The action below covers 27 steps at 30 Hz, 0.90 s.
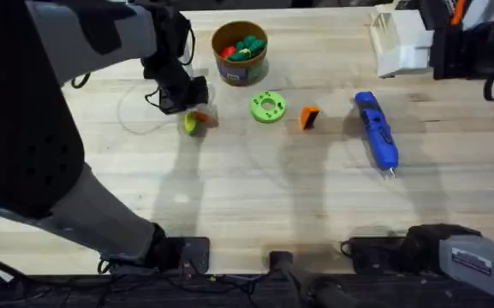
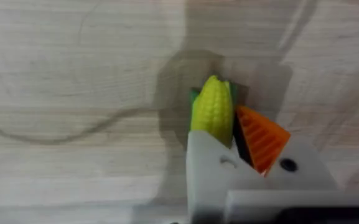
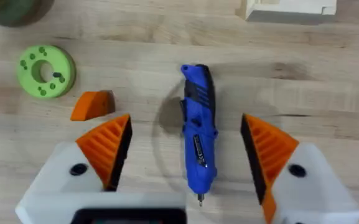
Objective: Pick up the gripper from the table and insert it into the empty holder that is missing its gripper. Then pick up a screw, insert it into the mounting hole, and use the screwdriver to tighten it. Finally, clean up the table by picking up the vegetable and placing it into the bucket.
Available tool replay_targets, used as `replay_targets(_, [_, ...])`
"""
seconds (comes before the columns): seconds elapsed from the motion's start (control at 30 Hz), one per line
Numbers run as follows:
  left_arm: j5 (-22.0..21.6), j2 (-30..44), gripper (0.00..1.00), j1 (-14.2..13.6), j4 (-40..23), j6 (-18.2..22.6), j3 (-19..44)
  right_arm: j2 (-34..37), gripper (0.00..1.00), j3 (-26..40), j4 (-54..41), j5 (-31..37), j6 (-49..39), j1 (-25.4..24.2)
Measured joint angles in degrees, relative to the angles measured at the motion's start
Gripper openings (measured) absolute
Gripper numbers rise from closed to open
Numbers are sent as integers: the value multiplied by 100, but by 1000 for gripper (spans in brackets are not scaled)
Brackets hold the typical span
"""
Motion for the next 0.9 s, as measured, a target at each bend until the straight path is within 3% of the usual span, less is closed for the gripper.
replay_targets(0.23, [-104,-128,16,7,-410,27,346,0,992,0,0,0,1,1])
replay_targets(0.63, [-107,-1924,16,7,-528,114,786,0,992,0,0,0,0,2])
replay_targets(0.9, [-136,-2148,16,7,-624,117,786,-1,991,0,-1,0,1,2])
